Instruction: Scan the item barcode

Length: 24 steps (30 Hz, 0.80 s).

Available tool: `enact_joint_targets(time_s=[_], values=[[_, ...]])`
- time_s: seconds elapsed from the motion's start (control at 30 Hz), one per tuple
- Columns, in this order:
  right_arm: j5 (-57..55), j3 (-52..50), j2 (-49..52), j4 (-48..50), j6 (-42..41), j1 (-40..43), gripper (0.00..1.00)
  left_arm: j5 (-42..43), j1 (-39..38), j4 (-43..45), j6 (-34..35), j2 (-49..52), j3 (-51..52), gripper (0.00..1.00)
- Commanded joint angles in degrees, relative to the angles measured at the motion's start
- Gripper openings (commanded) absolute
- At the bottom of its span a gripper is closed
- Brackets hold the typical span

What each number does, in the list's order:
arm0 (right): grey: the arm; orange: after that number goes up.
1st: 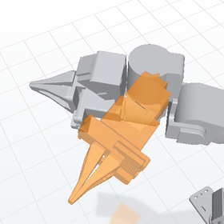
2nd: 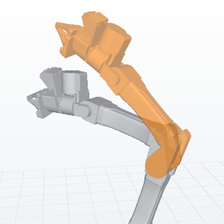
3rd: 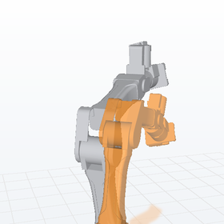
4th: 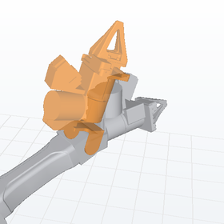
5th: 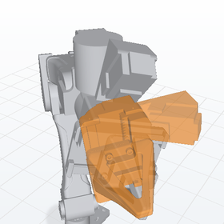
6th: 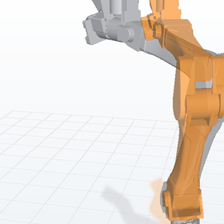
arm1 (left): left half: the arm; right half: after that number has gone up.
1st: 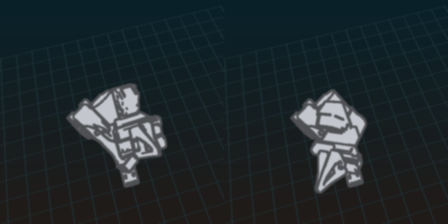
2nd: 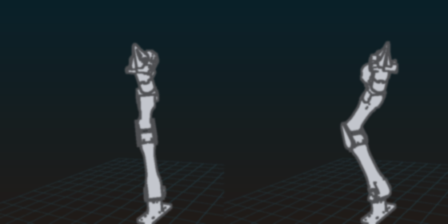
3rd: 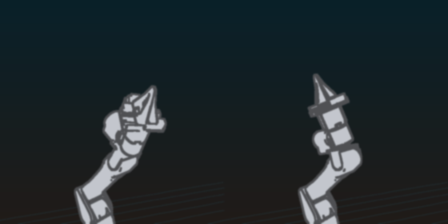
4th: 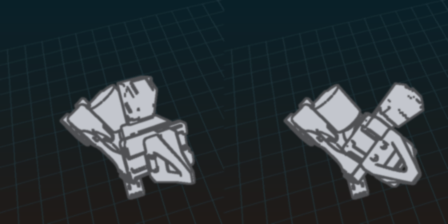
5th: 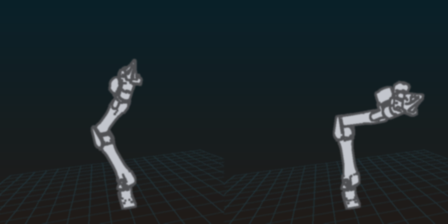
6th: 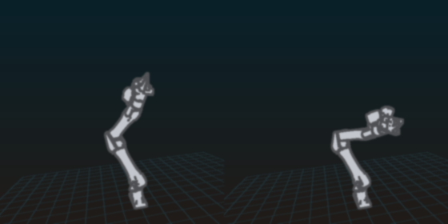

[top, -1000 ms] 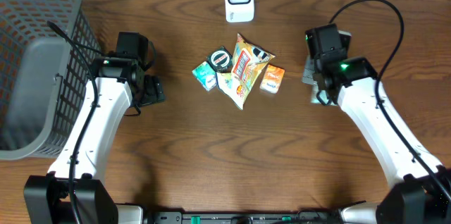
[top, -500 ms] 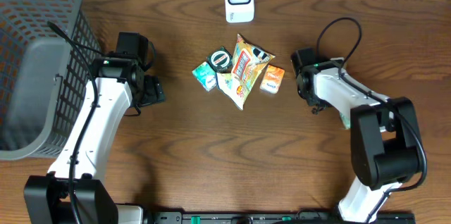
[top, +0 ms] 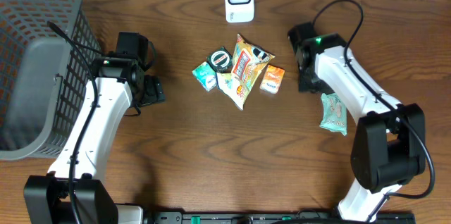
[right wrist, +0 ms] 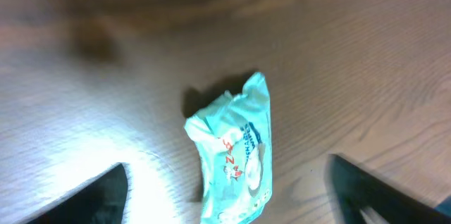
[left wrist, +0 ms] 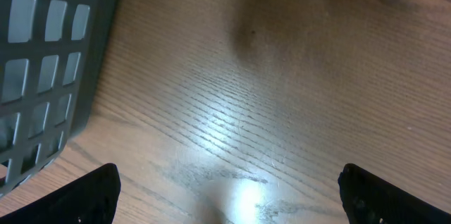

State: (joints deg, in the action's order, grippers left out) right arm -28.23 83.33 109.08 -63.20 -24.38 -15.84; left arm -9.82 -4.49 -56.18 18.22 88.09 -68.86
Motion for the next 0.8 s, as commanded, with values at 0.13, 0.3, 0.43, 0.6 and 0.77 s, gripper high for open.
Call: enact_joint_targets(time_s=[0.13, 0.3, 0.43, 0.6, 0.77], values=[[1.29, 2.58, -1.6, -2.25, 6.75, 3.23, 0.99, -1.18, 0.2, -0.13, 0.76, 0.0, 0.31, 0.98], [15.47, 1.16, -1.6, -6.27, 17.46, 10.36, 0.99, -1.18, 0.2, -0.15, 0.79, 0.0, 0.31, 0.98], [23.69, -1.36, -1.6, -6.34, 19.78, 16.17, 0.81, -1.18, 0.2, -0.15, 0.76, -0.02, 0.31, 0.98], [32.3, -5.2, -1.57, -3.54, 19.78, 19.65, 0.65, -1.18, 0.2, -0.15, 0.76, 0.0, 0.31, 0.98], [32.57, -9.86, -1.57, 1.14, 19.74, 19.76, 0.64, -1.18, 0.2, -0.15, 0.76, -0.02, 0.31, 0.98]])
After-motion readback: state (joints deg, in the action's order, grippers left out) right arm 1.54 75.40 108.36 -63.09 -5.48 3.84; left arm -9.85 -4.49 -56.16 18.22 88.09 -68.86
